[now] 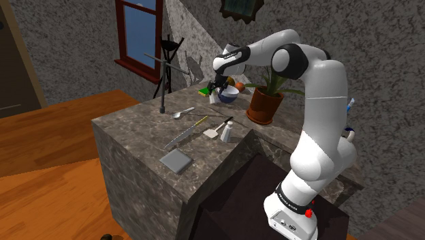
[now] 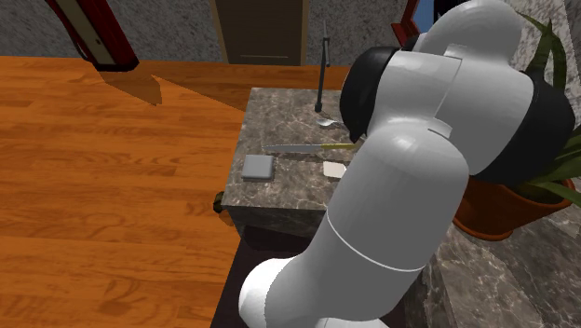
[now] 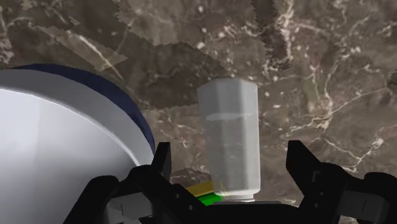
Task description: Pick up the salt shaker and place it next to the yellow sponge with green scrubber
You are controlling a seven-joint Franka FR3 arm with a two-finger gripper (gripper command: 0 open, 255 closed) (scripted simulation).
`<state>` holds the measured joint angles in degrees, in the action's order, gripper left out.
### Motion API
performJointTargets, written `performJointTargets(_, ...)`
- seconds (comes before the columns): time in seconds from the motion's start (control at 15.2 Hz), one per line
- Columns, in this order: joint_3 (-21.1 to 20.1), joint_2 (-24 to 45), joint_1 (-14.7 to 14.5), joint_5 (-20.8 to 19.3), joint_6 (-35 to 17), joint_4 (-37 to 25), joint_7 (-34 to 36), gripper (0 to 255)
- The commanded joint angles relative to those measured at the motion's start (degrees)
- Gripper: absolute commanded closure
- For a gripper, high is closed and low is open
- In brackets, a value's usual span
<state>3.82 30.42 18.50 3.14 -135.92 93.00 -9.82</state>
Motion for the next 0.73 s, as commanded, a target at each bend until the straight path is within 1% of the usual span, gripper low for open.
performJointTargets(0.0,0.1,0.2,0.1,0.0,0.0,0.0,0.0,0)
performJointTargets(0.13,0.1,-0.2,0.0,0.0,-0.1,0.4,0.1,0)
performJointTargets(0.4,0.3,-5.2,-0.2,-0.5,4.5,0.9,0.3,0)
performJointTargets(0.66,0.3,-5.2,-0.2,-0.5,4.5,0.9,0.3,0)
